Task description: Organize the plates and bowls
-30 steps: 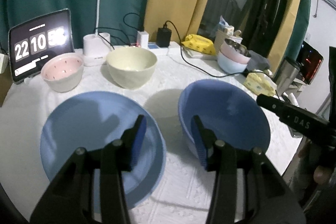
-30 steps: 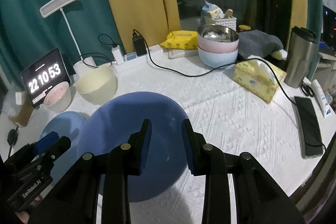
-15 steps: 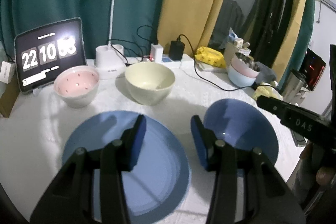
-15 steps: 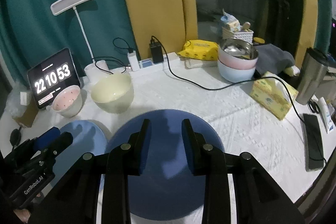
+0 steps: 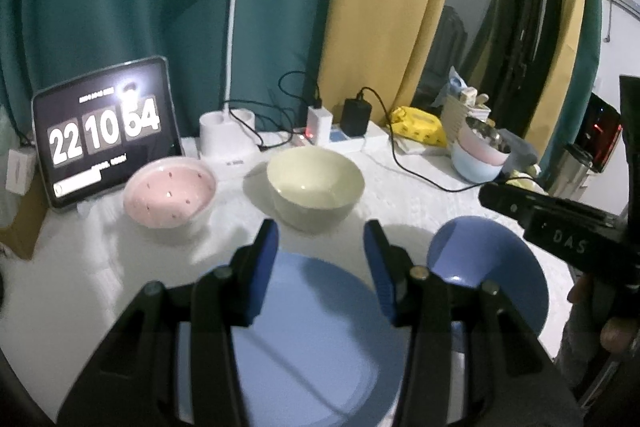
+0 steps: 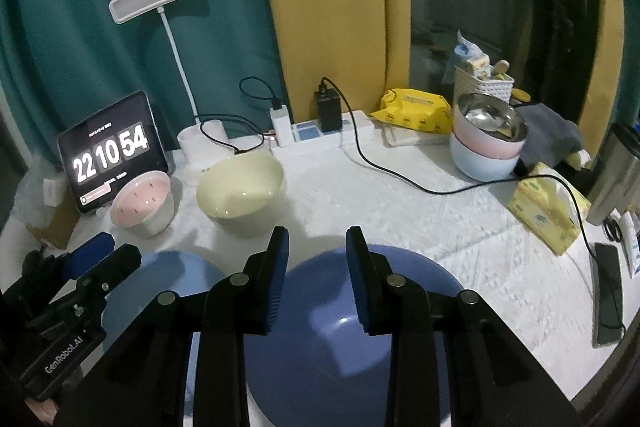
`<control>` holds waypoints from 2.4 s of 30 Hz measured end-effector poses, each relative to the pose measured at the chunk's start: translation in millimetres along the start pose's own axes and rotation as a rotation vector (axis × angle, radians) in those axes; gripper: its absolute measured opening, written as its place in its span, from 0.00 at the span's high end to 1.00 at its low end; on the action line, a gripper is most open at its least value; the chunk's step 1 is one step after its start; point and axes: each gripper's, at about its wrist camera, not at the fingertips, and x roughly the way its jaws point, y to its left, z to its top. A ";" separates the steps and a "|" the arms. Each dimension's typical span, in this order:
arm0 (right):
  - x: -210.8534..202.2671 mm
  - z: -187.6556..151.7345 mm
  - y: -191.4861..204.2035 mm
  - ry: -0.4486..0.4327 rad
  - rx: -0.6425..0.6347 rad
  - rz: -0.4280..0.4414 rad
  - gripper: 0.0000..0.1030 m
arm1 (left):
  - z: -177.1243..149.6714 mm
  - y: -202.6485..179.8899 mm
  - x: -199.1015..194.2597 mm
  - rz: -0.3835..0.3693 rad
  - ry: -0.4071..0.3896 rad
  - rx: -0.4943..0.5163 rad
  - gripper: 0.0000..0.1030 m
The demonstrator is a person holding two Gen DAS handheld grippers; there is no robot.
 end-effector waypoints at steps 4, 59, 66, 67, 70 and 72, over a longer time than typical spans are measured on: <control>9.7 7.4 8.3 0.006 -0.002 0.011 0.70 | 11.0 7.1 3.5 0.003 -0.002 0.031 0.55; 210.6 23.5 31.8 0.451 0.370 0.022 0.70 | 38.3 52.1 180.9 -0.098 0.285 0.086 0.61; 209.5 21.7 44.9 0.415 0.300 -0.003 0.70 | 37.3 49.7 179.4 -0.067 0.277 0.115 0.64; 209.5 21.5 44.8 0.413 0.295 -0.002 0.70 | 37.6 49.5 178.6 -0.060 0.274 0.120 0.64; 208.0 20.6 41.2 0.410 0.291 0.013 0.71 | 37.9 48.2 176.2 -0.051 0.265 0.129 0.64; 203.8 21.2 39.1 0.396 0.285 0.015 0.71 | 38.5 47.4 173.6 -0.051 0.258 0.131 0.64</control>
